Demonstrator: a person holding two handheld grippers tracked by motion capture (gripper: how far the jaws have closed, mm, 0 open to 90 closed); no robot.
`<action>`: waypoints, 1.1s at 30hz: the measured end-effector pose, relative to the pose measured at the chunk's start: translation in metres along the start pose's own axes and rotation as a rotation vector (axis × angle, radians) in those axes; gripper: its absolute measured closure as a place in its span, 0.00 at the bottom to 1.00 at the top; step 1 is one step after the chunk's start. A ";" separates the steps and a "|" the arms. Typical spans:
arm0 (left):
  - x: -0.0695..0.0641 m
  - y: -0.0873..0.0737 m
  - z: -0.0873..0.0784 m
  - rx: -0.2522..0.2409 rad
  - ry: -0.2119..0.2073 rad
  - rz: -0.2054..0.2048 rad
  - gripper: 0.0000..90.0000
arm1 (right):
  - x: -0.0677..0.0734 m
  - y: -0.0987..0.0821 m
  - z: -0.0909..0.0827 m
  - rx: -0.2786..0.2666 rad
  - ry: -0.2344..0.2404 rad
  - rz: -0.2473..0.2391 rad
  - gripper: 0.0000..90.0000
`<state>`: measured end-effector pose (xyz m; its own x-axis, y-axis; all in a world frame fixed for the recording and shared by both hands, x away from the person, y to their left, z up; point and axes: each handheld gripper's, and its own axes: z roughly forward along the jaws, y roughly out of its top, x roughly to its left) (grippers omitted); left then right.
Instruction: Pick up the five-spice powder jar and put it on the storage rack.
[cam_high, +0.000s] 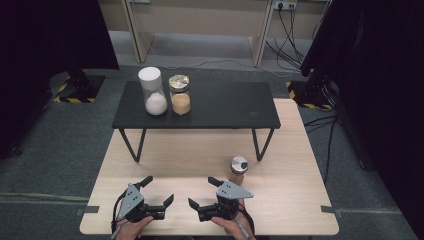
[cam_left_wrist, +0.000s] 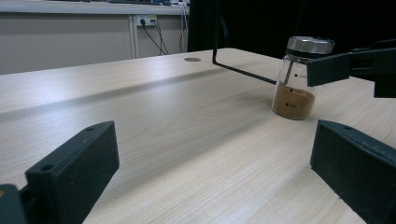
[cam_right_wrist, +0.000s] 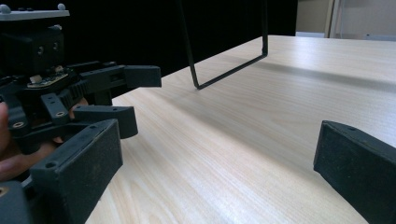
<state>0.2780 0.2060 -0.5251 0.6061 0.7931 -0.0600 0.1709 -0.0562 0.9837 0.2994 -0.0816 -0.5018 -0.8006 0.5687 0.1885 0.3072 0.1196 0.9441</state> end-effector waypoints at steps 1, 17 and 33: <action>0.000 0.000 0.000 0.000 0.000 0.001 0.01 | 0.000 -0.001 -0.001 0.001 0.000 -0.001 0.02; 0.000 0.000 0.000 0.000 0.001 0.000 0.01 | 0.000 -0.009 -0.022 -0.007 -0.027 0.012 0.02; 0.000 0.000 0.001 0.001 0.001 -0.002 0.01 | -0.013 -0.016 -0.050 -0.025 -0.127 0.012 0.02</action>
<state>0.2784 0.2055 -0.5257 0.6053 0.7936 -0.0618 0.1731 -0.0554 0.9834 0.2791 -0.1311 -0.5055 -0.7247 0.6690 0.1651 0.3016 0.0927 0.9489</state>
